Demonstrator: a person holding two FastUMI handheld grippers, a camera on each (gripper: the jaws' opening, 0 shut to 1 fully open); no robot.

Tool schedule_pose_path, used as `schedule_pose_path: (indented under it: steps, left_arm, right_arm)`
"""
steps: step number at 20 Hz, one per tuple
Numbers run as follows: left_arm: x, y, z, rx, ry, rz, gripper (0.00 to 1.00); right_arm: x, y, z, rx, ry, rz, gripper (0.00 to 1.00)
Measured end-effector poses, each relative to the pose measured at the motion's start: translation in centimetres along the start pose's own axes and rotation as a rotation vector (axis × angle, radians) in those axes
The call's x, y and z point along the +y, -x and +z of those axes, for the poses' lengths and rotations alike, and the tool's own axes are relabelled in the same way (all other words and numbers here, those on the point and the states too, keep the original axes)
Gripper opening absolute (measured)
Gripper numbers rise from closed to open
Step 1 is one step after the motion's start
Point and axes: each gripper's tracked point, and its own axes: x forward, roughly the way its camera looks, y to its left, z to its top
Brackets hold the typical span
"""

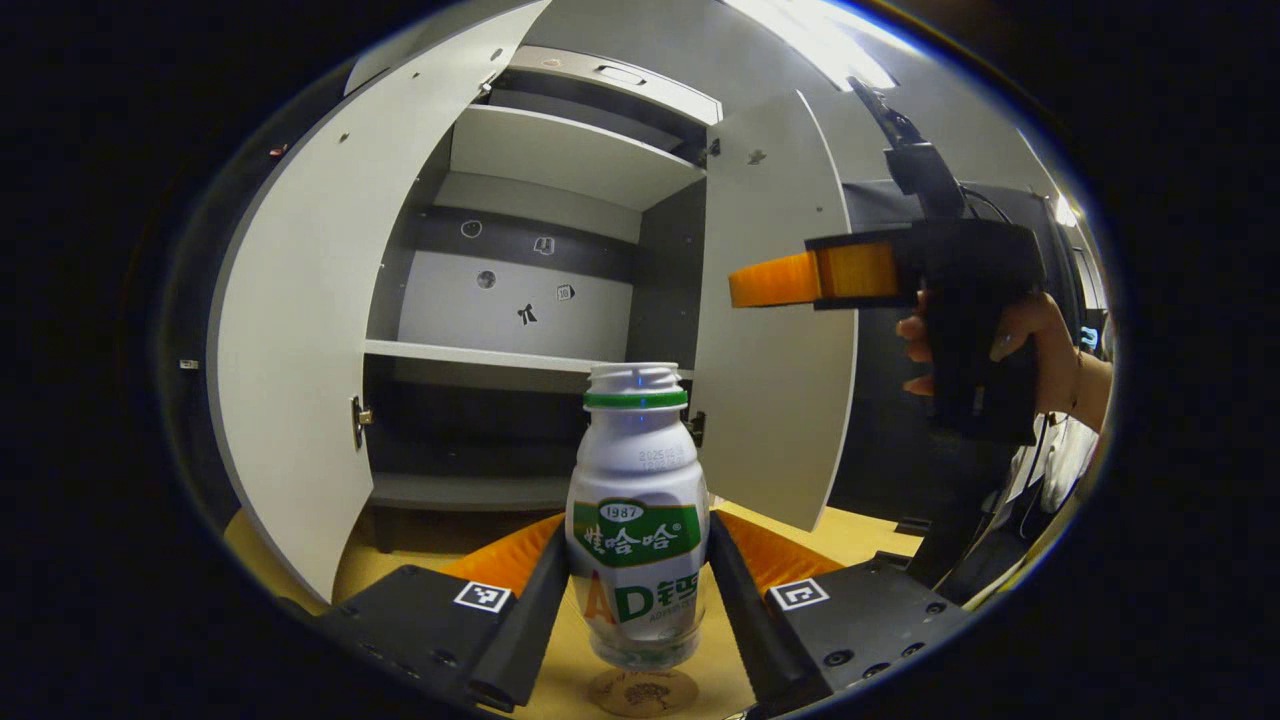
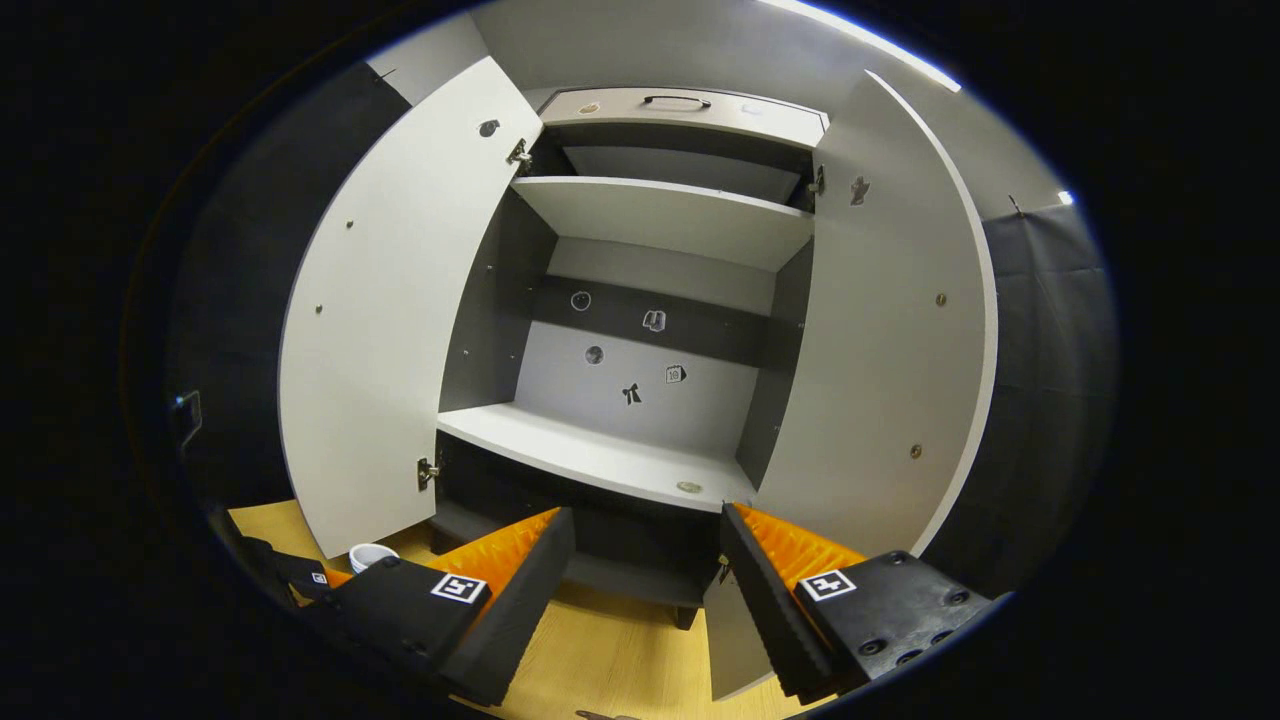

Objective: Grasp the bottle in the cabinet with the left hand and place it on the coaster, then close the right door with the right hand and the left door with the left hand.

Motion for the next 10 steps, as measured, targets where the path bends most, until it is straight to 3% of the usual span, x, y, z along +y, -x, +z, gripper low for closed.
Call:
schedule_pose_path:
  steps: [6, 10]
  left_arm:
    - [-0.4, 0.4, -5.0, 0.001, -0.020, -0.028, 0.79]
    - [0.3, 0.4, -7.4, -0.001, -0.026, -0.020, 0.79]
  right_arm:
    - [0.4, 1.3, -0.5, -0.043, 0.035, -0.052, 0.97]
    - [-0.3, 1.4, -1.0, -0.060, -0.005, -0.083, 0.97]
